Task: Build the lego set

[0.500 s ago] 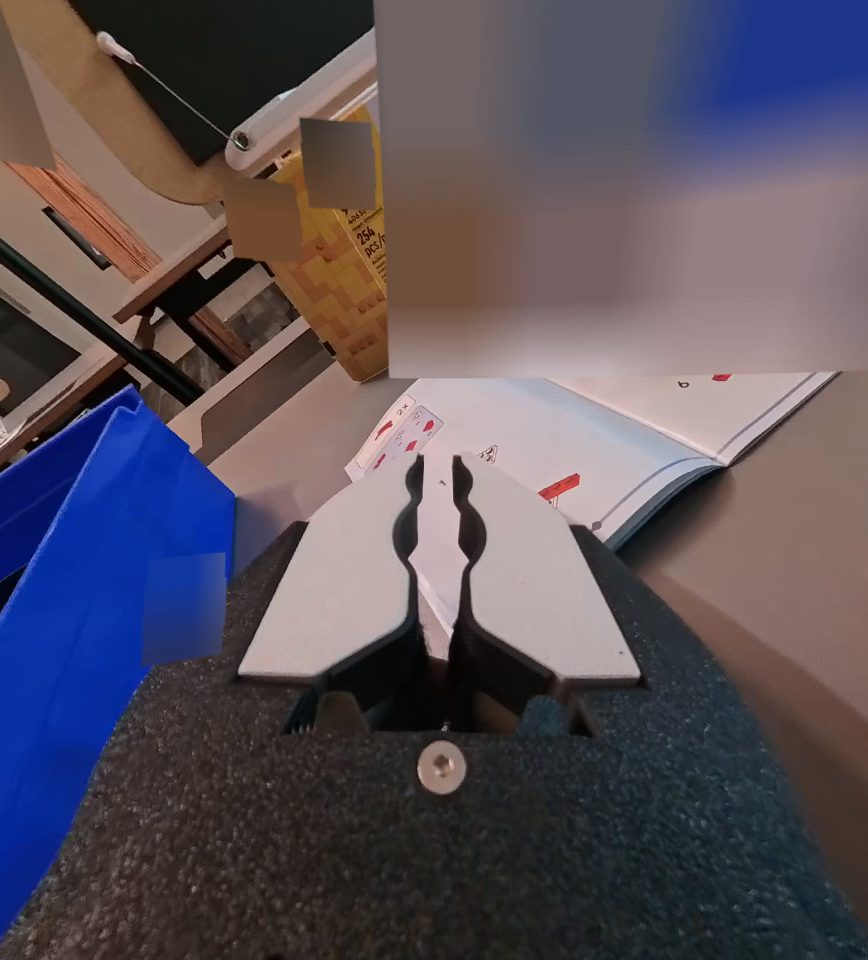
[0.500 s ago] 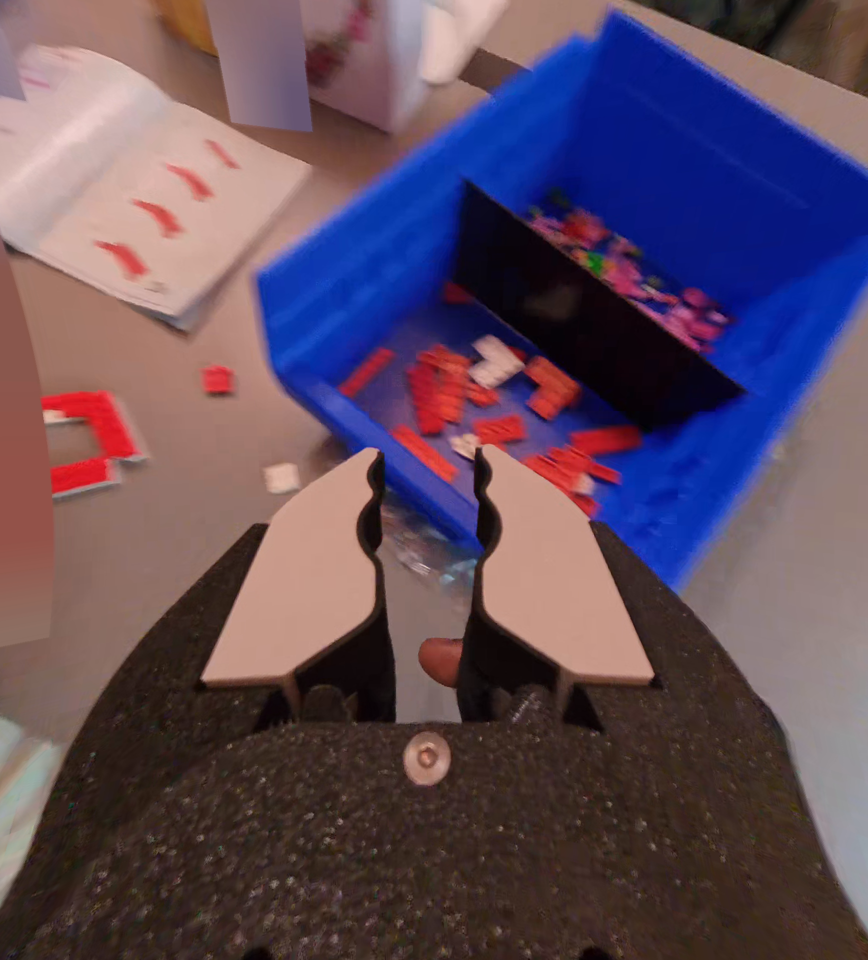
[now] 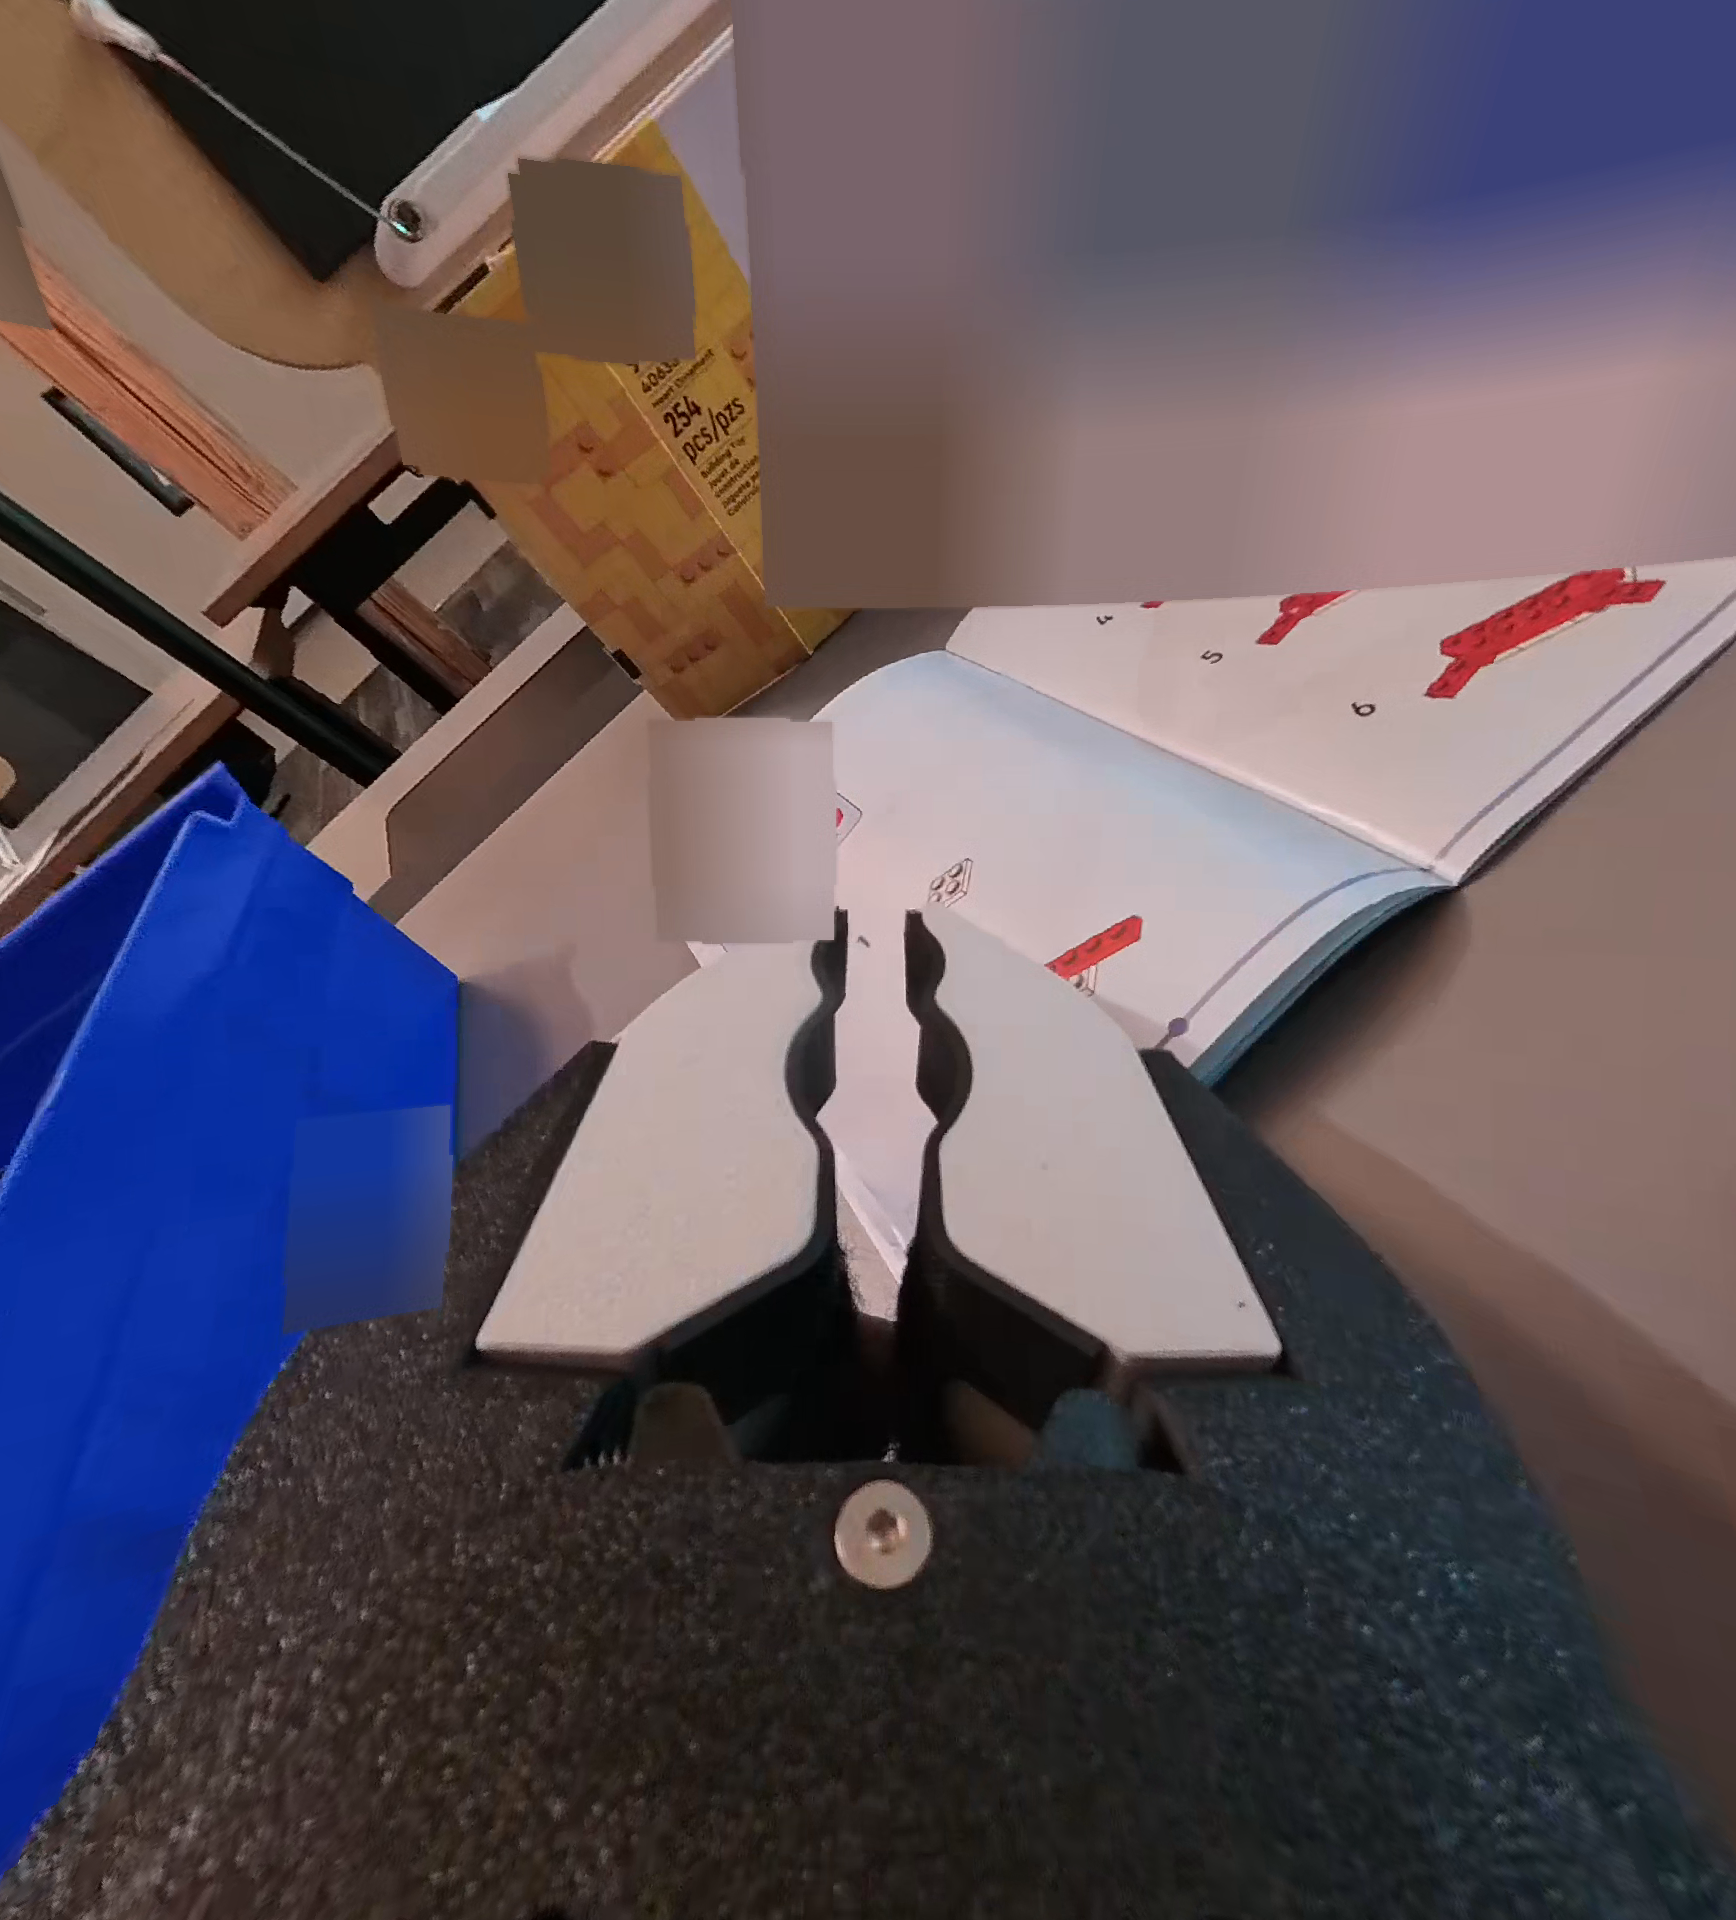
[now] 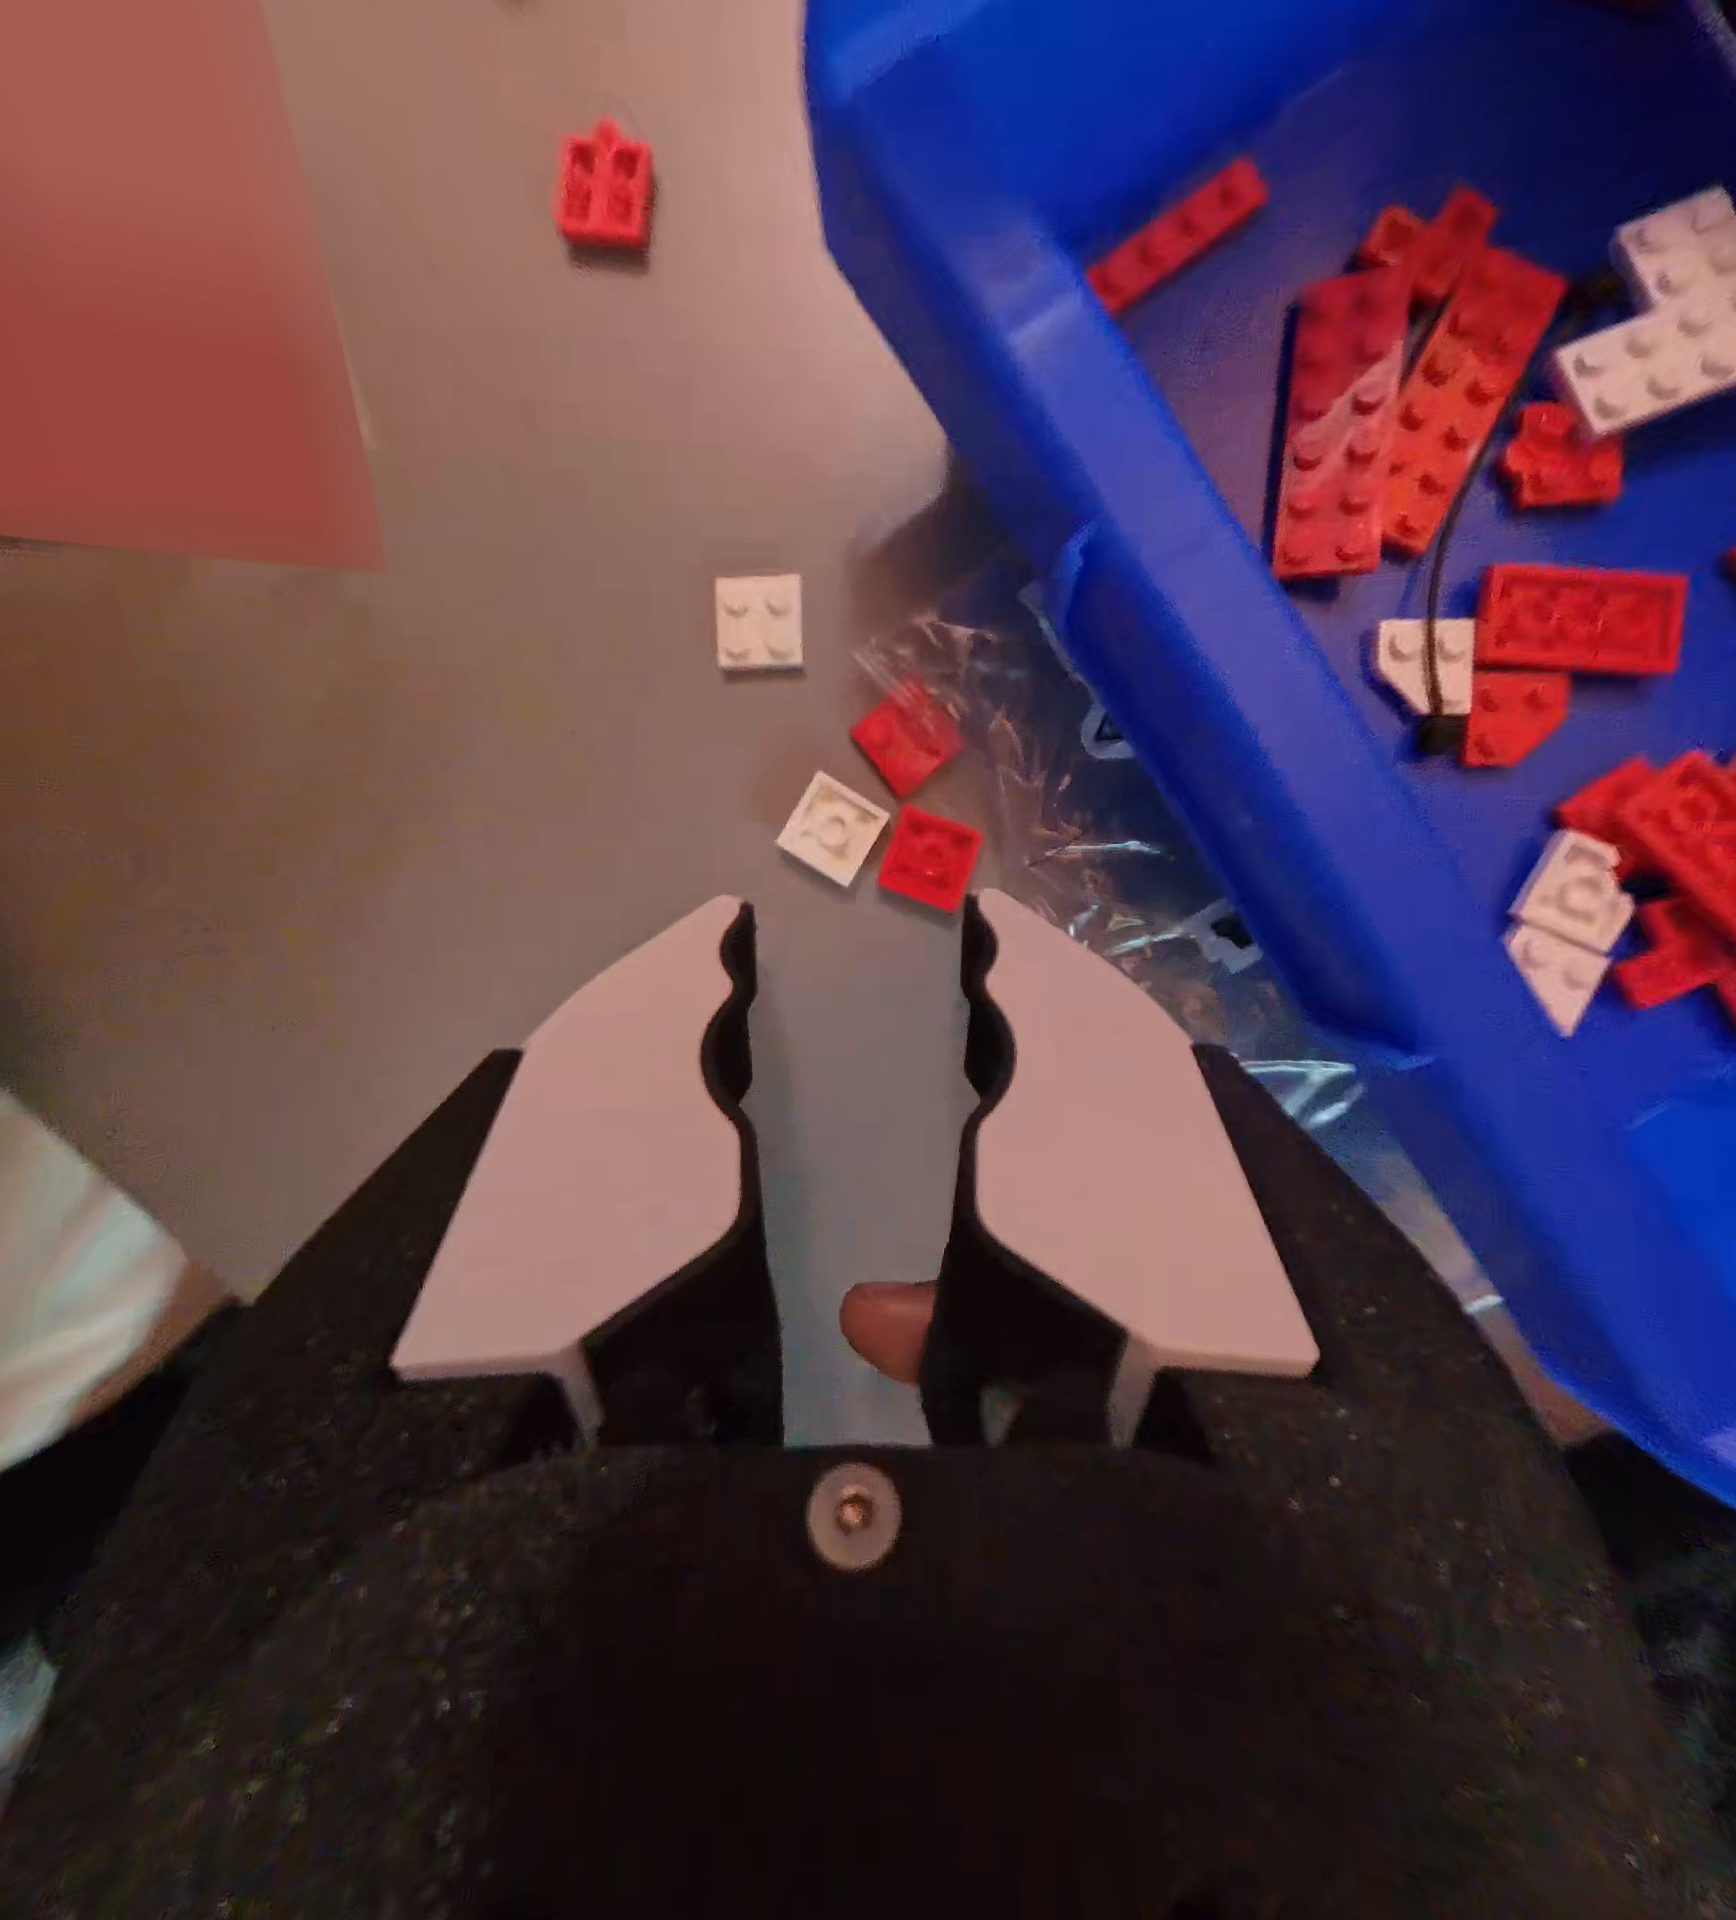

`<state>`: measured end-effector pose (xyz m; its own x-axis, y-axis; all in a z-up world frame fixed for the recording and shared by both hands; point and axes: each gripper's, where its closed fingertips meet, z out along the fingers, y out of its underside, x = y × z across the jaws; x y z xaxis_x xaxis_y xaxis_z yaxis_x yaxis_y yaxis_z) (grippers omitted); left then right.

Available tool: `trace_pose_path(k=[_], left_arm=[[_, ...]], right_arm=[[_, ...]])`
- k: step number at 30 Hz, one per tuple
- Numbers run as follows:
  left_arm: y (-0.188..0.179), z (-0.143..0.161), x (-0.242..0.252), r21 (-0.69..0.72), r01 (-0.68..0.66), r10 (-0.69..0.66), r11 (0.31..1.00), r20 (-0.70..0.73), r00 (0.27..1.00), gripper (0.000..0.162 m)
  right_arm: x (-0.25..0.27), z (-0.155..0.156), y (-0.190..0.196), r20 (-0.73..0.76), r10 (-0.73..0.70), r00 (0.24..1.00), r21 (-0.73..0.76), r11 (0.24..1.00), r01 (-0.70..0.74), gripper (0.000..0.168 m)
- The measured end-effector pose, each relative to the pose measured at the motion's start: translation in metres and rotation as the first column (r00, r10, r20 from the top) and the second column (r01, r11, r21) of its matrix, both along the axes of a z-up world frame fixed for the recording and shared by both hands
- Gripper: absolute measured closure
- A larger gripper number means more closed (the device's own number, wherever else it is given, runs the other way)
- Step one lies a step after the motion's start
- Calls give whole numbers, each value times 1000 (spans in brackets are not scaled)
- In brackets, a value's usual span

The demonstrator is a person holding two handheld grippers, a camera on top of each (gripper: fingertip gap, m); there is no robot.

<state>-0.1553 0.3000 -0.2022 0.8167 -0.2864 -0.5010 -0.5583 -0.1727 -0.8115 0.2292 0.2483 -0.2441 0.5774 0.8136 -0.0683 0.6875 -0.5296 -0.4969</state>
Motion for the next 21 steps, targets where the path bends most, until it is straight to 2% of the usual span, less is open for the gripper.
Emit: trace_pose_path(k=[3,5,7,21], left_arm=[[0,0,0,-10,5,-5,1000,15,1000,152],[0,0,0,-4,9,-9,1000,13,1000,152],[-1,1,0,4,8,-8,1000,6,1000,152],[-2,2,-2,17,-6,6,1000,-3,1000,151]], right_arm=[[-10,-3,5,-106,-112,988,11,993,114,122],[-11,-7,7,-89,-144,986,36,988,147,125],[-8,-10,10,-49,-170,984,78,982,173,136],[-10,-10,10,-47,-155,987,79,984,158,136]])
